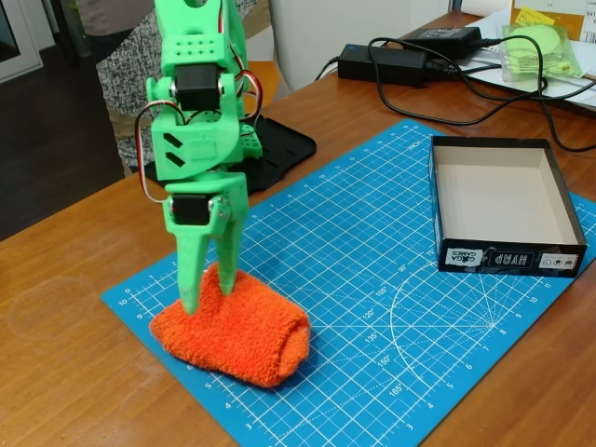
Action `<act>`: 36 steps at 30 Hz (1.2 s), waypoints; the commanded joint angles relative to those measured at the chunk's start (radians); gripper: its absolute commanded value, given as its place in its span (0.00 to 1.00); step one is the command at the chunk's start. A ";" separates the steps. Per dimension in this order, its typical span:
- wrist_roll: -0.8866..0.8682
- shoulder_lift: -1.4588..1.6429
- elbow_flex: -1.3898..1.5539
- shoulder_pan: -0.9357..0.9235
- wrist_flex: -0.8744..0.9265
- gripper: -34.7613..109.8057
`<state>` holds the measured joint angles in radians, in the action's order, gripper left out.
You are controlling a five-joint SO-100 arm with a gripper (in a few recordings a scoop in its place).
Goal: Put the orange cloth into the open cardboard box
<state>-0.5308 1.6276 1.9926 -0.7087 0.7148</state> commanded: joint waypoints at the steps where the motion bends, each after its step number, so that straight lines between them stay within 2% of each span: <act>1: -0.009 -0.032 -0.064 0.025 0.002 0.47; 5: 0.041 -0.233 -0.201 0.029 0.035 0.49; 7: 0.066 -0.382 -0.339 0.015 0.129 0.49; 9: 0.078 -0.545 -0.517 -0.005 0.262 0.50; 14: 0.107 -0.973 -1.164 -0.038 0.729 0.48; 17: 0.121 -1.132 -1.440 -0.049 0.879 0.45; 19: 0.132 -1.221 -1.605 -0.058 0.942 0.37; 22: 0.132 -1.236 -1.647 -0.075 0.940 0.24; 30: 0.141 -1.198 -1.658 -0.094 0.942 0.24; 36: 0.179 -1.003 -1.577 -0.089 0.942 0.24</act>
<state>-0.3590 0.5216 0.3405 -0.7394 1.6414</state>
